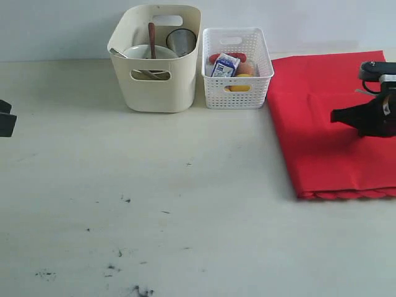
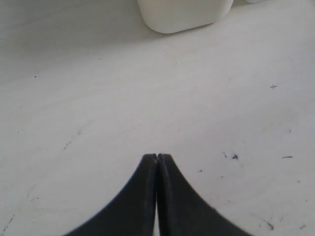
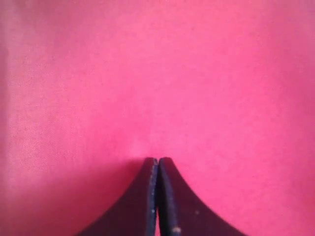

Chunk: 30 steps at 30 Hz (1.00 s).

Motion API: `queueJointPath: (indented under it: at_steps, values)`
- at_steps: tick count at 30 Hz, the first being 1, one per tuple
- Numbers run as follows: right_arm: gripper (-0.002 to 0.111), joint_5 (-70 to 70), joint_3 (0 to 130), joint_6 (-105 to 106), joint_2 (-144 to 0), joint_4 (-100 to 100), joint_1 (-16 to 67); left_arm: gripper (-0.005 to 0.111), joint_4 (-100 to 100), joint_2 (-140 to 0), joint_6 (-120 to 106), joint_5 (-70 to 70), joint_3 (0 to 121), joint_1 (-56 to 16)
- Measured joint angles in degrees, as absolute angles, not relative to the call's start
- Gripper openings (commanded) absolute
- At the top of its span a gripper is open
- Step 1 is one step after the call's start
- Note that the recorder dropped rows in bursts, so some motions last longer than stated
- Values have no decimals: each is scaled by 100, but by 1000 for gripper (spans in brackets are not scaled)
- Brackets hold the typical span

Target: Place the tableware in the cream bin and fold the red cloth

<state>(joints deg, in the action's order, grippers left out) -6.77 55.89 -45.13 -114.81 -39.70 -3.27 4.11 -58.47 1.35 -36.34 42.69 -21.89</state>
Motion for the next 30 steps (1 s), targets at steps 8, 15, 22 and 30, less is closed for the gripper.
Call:
queueJointPath:
  at_steps: [8, 15, 22, 30]
  values:
    - [0, -945, 7176, -4366, -12107, -3604, -327, 2, 411, -5847, 205, -3645, 4269, -2189]
    - [0, -1923, 7191, -4283, -11189, -3016, -327, 2, 411, -5847, 247, -3739, 4269, -2189]
    - [0, -2569, 7199, -3852, -9647, -2704, -327, 2, 411, -5530, 287, -3700, 4269, -2189]
    - [0, -2814, 6484, -3703, -7546, -2511, -327, 2, 411, -4095, 322, -3209, 4269, -2189]
